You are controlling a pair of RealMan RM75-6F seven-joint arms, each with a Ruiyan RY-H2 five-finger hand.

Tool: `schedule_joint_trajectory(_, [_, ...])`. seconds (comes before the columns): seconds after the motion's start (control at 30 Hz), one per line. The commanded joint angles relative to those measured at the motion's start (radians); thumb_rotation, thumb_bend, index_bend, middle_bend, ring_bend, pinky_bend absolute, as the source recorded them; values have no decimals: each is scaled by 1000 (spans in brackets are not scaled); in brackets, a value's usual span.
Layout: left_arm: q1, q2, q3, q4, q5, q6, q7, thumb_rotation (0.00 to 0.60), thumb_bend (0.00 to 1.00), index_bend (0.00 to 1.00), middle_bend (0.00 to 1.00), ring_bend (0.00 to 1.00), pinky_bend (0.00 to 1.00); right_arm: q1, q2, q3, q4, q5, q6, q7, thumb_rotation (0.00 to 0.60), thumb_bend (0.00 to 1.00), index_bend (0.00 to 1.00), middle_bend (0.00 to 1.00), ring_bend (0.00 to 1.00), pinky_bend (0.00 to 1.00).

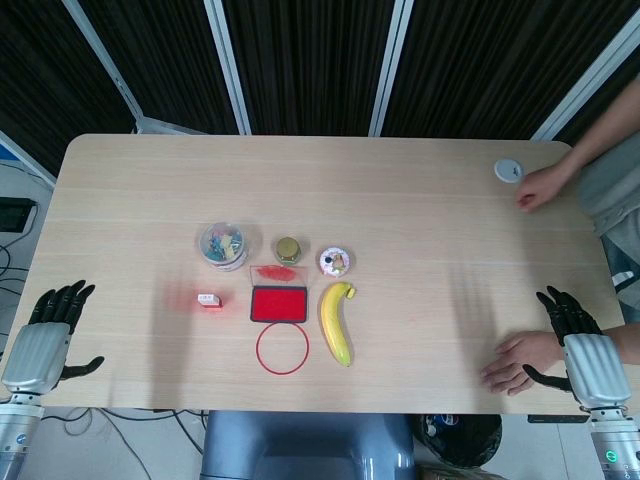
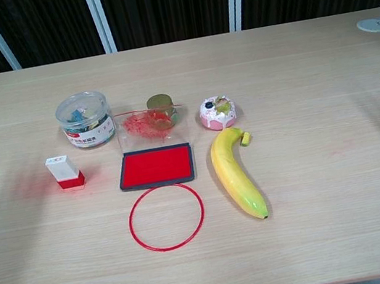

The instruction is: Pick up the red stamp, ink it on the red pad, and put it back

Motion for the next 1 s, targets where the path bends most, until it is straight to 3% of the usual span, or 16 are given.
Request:
schedule_joint_trajectory(0.03, [0,0,-1,0,0,0,0,600,73,0,0,0,0,0,0,0,0,0,0,-1,600,72,0,0,0,177])
schedule_joint_trajectory(0.67, [-16,-5,-10,-8,-14,-33,31,600,74,0,0,0,0,3,-5,5,-1,14,-7,-4,600,72,0,0,0,177])
schedule_joint_trajectory(0.87, [-66,6,-46,-35,-59,-96,68,600,77,0,0,0,2,2,-4,3,0,16,-12,5,600,72,0,0,0,177])
schedule_joint_trajectory(1.0, [-136,-2,-86,-43,-105,-178,118,600,95,54,21,9,72,3,-2,5,0,21,-15,14,600,75,0,0,0,177])
